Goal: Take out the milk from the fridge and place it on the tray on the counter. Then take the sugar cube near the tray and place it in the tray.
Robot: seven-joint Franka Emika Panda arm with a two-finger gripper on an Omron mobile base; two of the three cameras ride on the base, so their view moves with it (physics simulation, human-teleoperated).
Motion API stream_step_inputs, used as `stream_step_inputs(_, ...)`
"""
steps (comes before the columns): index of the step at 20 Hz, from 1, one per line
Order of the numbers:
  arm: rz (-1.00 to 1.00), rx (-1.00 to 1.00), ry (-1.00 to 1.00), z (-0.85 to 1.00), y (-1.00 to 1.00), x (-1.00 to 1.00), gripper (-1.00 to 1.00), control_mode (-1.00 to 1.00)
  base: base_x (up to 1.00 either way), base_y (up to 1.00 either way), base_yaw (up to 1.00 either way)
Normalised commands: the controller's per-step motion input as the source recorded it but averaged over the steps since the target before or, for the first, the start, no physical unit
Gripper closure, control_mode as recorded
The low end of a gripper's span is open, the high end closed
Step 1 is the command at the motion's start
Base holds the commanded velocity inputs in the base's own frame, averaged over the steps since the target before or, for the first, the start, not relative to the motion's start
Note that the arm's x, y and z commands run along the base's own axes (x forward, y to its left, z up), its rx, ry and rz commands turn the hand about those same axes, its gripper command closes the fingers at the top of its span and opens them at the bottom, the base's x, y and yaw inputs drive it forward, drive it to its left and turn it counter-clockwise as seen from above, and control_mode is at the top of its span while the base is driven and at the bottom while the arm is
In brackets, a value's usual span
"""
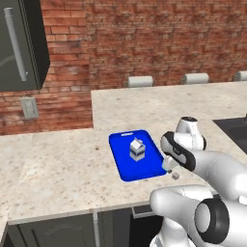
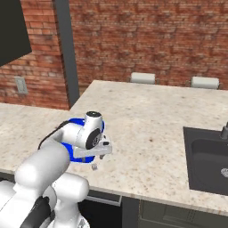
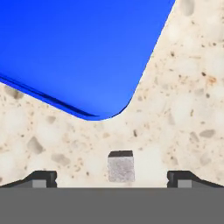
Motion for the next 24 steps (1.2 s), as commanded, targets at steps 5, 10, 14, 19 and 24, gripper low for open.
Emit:
stream_step_inputs(5, 0.08, -0.01, 0.0, -0.25, -0.15, -0.11, -1.0, -1.0, 0.0, 0.0, 0.0)
stream_step_inputs(10, 0.07, -0.05, -0.01, -0.31, -0.01, -0.23, -1.0, -1.0, 0.0, 0.0, 0.0)
stream_step_inputs(14, 0.03, -0.03, -0.02, -0.29, 0.04, -0.27, -1.0, -1.0, 0.0, 0.0, 0.0)
stream_step_inputs(19, 0.03, -0.01, -0.05, -0.28, 0.0, -0.33, -1.0, -1.0, 0.0, 0.0, 0.0)
stream_step_inputs(24, 0.04, 0.0, -0.11, -0.17, 0.02, -0.06, -1.0, -1.0, 0.0, 0.0, 0.0)
